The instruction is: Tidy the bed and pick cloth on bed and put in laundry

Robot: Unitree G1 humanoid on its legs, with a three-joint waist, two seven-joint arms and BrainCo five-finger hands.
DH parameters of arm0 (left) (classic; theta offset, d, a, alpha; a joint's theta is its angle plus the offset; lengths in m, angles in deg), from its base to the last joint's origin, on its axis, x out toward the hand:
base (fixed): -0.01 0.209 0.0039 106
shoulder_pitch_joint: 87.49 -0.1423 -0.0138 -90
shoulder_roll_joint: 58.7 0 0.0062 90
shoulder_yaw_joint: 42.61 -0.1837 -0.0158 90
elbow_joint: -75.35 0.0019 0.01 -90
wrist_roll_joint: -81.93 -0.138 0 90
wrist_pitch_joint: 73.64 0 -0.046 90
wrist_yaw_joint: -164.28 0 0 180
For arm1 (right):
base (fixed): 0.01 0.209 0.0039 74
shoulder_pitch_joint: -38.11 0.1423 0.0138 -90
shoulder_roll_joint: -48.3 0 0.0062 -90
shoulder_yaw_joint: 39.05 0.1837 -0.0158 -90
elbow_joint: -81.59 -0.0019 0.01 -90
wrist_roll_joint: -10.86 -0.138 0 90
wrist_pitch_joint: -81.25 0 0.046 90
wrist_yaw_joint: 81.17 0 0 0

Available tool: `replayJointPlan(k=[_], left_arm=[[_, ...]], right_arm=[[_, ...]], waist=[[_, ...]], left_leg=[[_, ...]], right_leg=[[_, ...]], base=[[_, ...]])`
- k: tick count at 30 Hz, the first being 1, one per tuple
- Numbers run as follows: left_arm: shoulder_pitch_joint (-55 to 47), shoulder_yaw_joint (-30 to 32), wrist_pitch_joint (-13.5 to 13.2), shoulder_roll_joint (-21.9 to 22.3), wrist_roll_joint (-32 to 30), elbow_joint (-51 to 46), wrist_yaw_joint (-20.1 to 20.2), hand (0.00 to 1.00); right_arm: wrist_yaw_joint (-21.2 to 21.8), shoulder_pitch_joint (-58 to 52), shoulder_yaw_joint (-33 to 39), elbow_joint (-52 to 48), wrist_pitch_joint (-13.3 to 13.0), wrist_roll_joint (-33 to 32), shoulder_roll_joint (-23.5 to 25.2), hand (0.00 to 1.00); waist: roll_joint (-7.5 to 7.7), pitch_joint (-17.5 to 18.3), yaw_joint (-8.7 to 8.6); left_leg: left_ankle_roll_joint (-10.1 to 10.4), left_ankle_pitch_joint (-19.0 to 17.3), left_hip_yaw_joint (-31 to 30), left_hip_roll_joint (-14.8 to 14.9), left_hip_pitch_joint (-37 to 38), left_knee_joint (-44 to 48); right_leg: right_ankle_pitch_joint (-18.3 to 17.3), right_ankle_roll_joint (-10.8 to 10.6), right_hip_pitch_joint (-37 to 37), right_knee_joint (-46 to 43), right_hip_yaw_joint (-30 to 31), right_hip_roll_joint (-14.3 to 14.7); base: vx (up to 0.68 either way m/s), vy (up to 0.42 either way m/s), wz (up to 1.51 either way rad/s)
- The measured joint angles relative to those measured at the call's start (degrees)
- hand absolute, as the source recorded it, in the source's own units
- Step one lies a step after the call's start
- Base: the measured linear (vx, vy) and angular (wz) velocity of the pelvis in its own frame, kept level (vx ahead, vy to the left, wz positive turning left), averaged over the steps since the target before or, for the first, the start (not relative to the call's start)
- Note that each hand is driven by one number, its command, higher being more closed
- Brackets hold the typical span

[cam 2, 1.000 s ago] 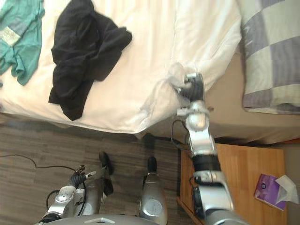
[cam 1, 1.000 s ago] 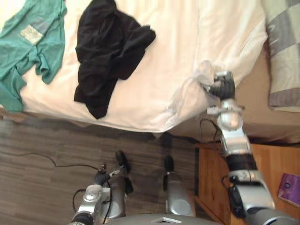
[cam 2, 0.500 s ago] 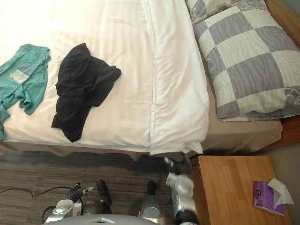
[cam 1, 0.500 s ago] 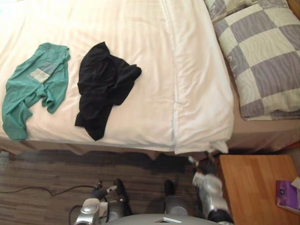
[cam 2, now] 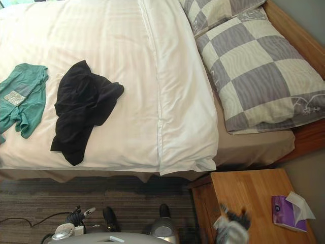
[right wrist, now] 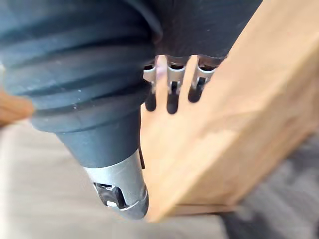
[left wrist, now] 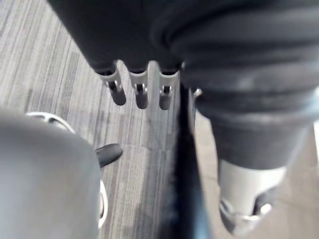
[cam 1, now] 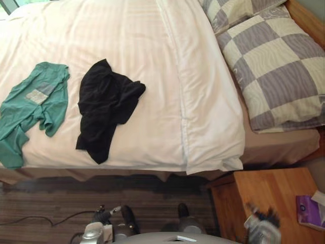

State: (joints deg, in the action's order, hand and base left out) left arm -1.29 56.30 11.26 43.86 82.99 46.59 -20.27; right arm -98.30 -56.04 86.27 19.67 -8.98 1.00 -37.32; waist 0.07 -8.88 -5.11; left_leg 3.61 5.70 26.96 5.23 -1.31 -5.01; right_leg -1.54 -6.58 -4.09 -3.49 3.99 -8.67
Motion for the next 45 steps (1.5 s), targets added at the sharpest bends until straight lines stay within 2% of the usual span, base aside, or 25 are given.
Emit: replayJointPlan(k=[3, 5, 8, 12, 13, 15, 16, 18, 22, 26, 30, 33, 37, 40, 41, 45], left_arm=[[-0.4, -0.2, 0.0, 0.0, 0.0, -0.1, 0.0, 0.0], [-0.5, -0.6, 0.0, -0.1, 0.0, -0.3, 0.0, 0.0], [-0.5, -1.8, 0.2, -0.4, -0.1, -0.9, 0.0, 0.0], [-0.6, -2.3, 0.3, -0.3, -0.2, -1.5, 0.0, 0.0], [-0.6, -2.4, 0.3, -0.3, -0.2, -1.5, -0.1, 0.0], [-0.6, -3.4, -0.1, -0.3, -0.1, -1.9, -0.1, 0.0], [-0.5, -3.7, -0.4, -0.2, -0.1, -2.1, -0.1, 0.0], [0.3, -5.2, -1.3, 0.2, 0.0, -2.4, -0.1, 0.0], [0.9, -8.1, -2.7, 0.6, 1.6, -4.5, -0.1, 0.0], [1.1, -9.2, -4.2, 0.4, 3.5, -6.6, -0.1, 0.0], [1.5, -9.9, -5.6, 0.3, 4.1, -9.0, -0.1, 0.0], [2.1, -10.0, -6.2, 0.6, 5.1, -9.3, -0.1, 0.0], [2.1, -8.8, -6.1, 1.7, 5.5, -9.6, -0.2, 0.0], [3.2, -5.8, -5.9, 2.7, 5.5, -9.1, -0.2, 0.0], [3.7, -4.3, -5.5, 2.7, 5.5, -8.4, -0.2, 0.0], [5.7, -1.6, -4.6, 3.7, 5.7, -7.6, -0.2, 0.0]], right_arm=[[-0.8, 3.4, -1.9, -10.2, -2.1, -0.2, -1.3, 1.0], [-0.8, 6.1, -3.5, -12.4, -3.5, -1.8, -1.2, 1.0], [-0.5, 10.4, -5.6, -16.0, -6.7, -9.5, 0.2, 1.0], [-0.2, 18.3, -7.5, -18.1, -13.1, -22.3, 1.6, 1.0], [-0.1, 19.5, -7.8, -18.1, -13.9, -23.6, 1.6, 1.0], [0.3, 25.2, -8.4, -18.0, -17.3, -29.2, 1.5, 1.0], [0.3, 27.1, -8.4, -18.0, -18.1, -30.7, 1.4, 1.0], [0.2, 35.8, -8.4, -16.4, -20.0, -33.8, -0.9, 1.0], [-1.0, 44.4, -9.9, -13.1, -21.2, -35.0, -7.1, 1.0], [-1.9, 45.6, -9.7, -10.7, -21.4, -35.5, -8.9, 1.0], [-2.3, 45.4, -9.2, -6.1, -21.4, -39.4, -9.1, 1.0], [-0.2, 45.1, -9.2, -6.3, -22.3, -42.6, -7.5, 1.0], [3.5, 41.4, -9.6, -9.3, -25.0, -44.0, -3.4, 1.0], [8.2, 36.3, -11.4, -9.4, -26.8, -44.6, -0.3, 1.0], [9.6, 33.6, -12.2, -9.3, -26.8, -45.0, 0.3, 1.0], [13.8, 23.8, -11.7, -8.9, -25.9, -46.3, 0.4, 1.0]], waist=[[0.5, 0.7, -0.07], [0.88, 1.0, 0.0], [0.86, 1.1, 0.42], [0.58, 1.2, 0.47], [0.55, 1.2, 0.48], [-0.08, 0.8, 0.45], [-0.36, 0.6, 0.55], [-2.27, -1.2, 0.95], [-5.45, -5.0, 1.87], [-6.4, -7.8, 2.09], [-7.66, -10.5, 2.7], [-8.51, -11.6, 3.27], [-8.11, -12.1, 3.06], [-5.89, -12.4, 3.06], [-4.82, -12.1, 3.06], [-2.67, -11.6, 3.41]], left_leg=[[0.4, -0.5, 0.1, 0.1, 0.3, 0.0], [0.4, -0.5, -0.1, 0.0, 0.2, 0.0], [0.2, -0.6, -0.4, -0.5, -0.9, 0.0], [-1.0, 0.2, -1.7, -1.0, -2.9, 0.0], [-1.0, 0.3, -2.1, -1.1, -3.1, 0.0], [-1.1, 1.0, -3.8, -1.1, -4.9, 0.0], [-1.2, 1.3, -4.1, -1.0, -5.6, 0.0], [-1.6, 2.2, -5.1, -1.0, -8.0, 0.0], [-1.5, 3.2, -7.1, -0.9, -11.4, 0.0], [-1.0, 4.5, -8.4, -0.7, -15.6, 0.0], [-1.2, 5.0, -7.2, -1.1, -20.3, 0.0], [-1.2, 5.0, -4.4, -1.3, -22.7, 0.0], [-1.2, 5.0, -2.7, -1.6, -22.4, 0.0], [-1.4, 4.7, -2.0, -1.4, -20.8, 0.4], [-1.4, 4.7, -1.9, -1.3, -19.9, 0.4], [-1.0, 4.0, -2.0, -0.9, -17.1, 0.5]], right_leg=[[-0.4, 0.1, -0.1, 0.0, 0.1, 0.1], [-0.9, 0.1, -0.1, 0.0, 0.1, 0.1], [-0.7, 0.0, -1.0, 0.0, 0.0, -0.3], [0.6, -0.3, -2.2, 0.2, -0.4, -0.9], [0.6, -0.3, -2.2, 0.2, -0.6, -0.9], [0.8, 0.0, -3.3, 0.0, -1.5, -1.0], [0.9, 0.0, -4.1, -0.2, -1.5, -0.9], [1.6, 0.1, -6.3, -0.6, -1.6, -0.8], [1.8, -0.1, -9.8, -2.8, -2.5, -0.6], [1.4, -0.2, -14.9, -5.7, -3.0, -0.5], [0.5, -0.8, -22.2, -10.2, -1.6, -1.1], [-0.1, -1.1, -26.9, -12.8, 0.2, -1.6], [-2.3, -1.0, -28.4, -16.0, 0.5, -2.1], [-4.6, -0.5, -28.1, -18.5, 0.4, -2.0], [-5.3, -0.3, -27.7, -19.1, 0.3, -2.0], [-6.7, 0.1, -24.3, -19.1, -0.7, -1.8]], base=[[0.0, 0.001, -0.05], [0.01, -0.008, 0.05], [0.03, 0.006, 0.06], [0.05, 0.0, 0.06], [0.04, -0.01, 0.17], [0.0, -0.015, 0.24], [-0.03, -0.009, 0.21], [-0.08, 0.002, 0.13], [-0.13, 0.011, 0.16], [-0.08, 0.003, 0.14], [-0.04, 0.012, -0.05], [0.03, 0.008, -0.17], [0.1, -0.004, -0.04], [0.18, -0.04, -0.02], [0.17, -0.059, -0.04], [0.16, -0.057, 0.06]])
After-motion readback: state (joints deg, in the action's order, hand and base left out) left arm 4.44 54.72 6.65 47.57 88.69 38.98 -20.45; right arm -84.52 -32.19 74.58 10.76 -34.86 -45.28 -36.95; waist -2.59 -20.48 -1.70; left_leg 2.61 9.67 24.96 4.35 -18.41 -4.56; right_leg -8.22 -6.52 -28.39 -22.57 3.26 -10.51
